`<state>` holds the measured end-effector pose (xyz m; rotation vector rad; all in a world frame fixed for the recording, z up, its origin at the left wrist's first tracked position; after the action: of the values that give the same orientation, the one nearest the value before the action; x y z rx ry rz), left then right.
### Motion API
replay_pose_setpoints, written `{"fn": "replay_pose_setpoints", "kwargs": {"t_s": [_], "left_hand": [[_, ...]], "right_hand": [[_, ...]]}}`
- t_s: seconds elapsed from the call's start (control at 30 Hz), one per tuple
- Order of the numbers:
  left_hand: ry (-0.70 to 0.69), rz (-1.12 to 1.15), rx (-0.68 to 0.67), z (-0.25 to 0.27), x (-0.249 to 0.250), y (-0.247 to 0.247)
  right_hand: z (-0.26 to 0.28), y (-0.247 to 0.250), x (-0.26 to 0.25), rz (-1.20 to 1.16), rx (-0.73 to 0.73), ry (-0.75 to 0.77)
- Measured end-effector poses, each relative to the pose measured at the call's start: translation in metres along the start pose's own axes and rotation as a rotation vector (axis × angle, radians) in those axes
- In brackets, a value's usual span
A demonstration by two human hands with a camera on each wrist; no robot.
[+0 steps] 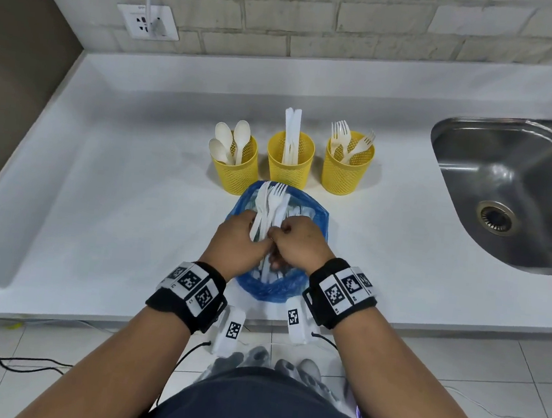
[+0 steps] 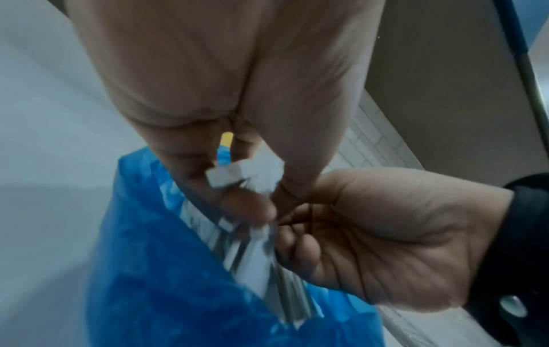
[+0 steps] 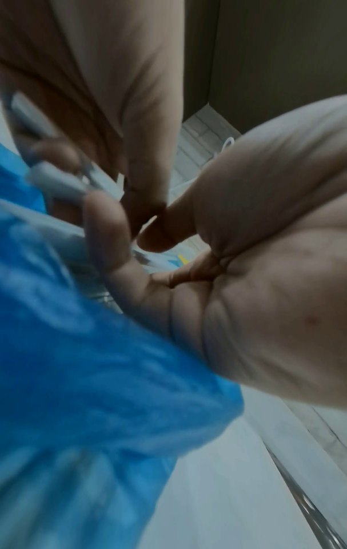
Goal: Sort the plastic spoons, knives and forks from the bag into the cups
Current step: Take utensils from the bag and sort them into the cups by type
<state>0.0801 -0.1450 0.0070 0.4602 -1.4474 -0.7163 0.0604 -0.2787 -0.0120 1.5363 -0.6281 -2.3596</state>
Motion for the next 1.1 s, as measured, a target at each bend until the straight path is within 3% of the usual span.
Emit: {"fn": "replay_pose_setpoints", "kwargs": {"t_s": [0.1,0.17,0.27,0.43,0.63,0.83,1.1], "left_hand": [[0.016,0.036,-0.135,0.000,0.004,-0.008],[0.013,0.031,-0.150,-0.003,0.002,-0.011],[0.027,0.008,-0.079,-0.005,-0.002,-0.011],[0.126,0.023,0.018,-0.005,-0.017,-0.005],[0.157,-0.012,0.034,-0.005,-0.025,-0.006],[0.142,-0.038,0.029,-0.005,-0.020,-0.006],[0.146,-0.053,-0.007,-0.004,-0.020,-0.010]], "right_hand": [[-0.002,0.004,-0.008,0.064,0.003,0.041],[-0.002,-0.001,-0.009,0.085,-0.044,0.060],[0.004,-0.005,-0.014,0.129,-0.079,0.125],[0.002,0.020,-0.003,0.314,0.061,0.160],[-0.007,0.044,0.017,0.475,0.086,-0.002],[-0.011,0.041,-0.004,0.521,0.108,0.082],[-0.013,0.001,-0.019,0.760,0.019,0.145]]}}
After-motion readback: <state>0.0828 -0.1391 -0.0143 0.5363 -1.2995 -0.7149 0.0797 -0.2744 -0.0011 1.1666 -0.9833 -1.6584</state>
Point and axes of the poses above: each hand's wrist, its own z-axis away from the middle knuckle, its own y-axis out of the back of the hand, x = y × z, the point moved 8 cm from there along -z, towards the middle knuckle, and after that the axes turned 8 degrees about x, right-handed, at the moved point
